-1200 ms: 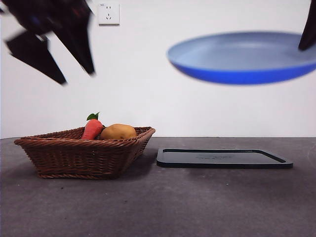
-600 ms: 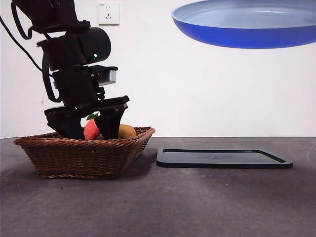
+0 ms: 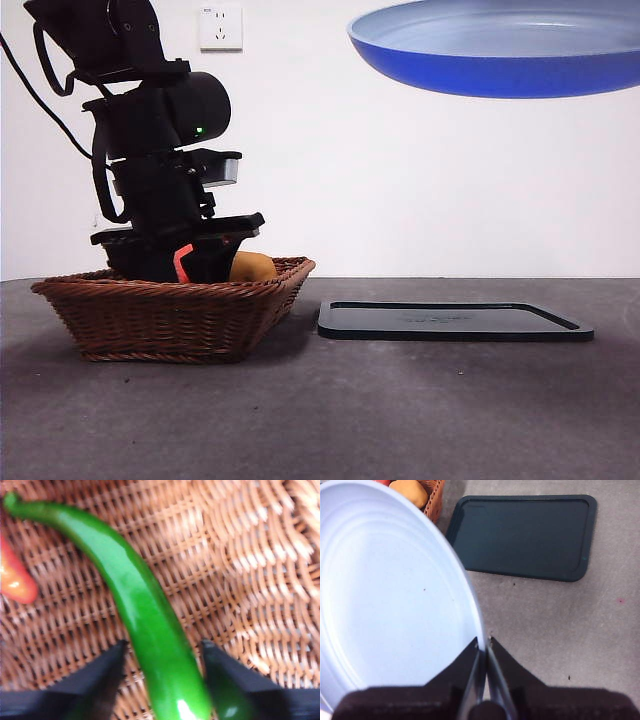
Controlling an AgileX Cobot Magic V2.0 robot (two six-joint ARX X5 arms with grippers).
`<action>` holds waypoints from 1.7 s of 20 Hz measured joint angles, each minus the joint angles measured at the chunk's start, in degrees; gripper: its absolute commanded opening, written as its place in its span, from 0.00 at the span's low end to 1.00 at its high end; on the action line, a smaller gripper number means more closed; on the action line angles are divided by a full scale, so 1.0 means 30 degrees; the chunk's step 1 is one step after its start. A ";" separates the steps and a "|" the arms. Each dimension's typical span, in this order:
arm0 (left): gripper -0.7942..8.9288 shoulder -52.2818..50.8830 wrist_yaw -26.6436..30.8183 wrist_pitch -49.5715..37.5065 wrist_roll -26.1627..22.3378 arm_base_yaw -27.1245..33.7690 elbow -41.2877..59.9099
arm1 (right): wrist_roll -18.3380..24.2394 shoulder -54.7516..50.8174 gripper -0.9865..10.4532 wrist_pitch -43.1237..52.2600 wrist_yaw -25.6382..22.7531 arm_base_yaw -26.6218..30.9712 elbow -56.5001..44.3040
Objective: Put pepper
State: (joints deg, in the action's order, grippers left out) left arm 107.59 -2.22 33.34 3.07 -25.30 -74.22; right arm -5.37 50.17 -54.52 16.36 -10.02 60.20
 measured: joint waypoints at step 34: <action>0.24 -0.4408 -0.5297 0.0168 0.0189 -0.5763 -0.0015 | -0.3308 1.0724 0.09 0.3184 0.1989 -0.1530 0.0000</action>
State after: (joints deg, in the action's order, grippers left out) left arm 94.37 -18.11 33.85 3.64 -42.59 -74.26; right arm -15.29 82.35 -44.97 22.33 -14.61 60.20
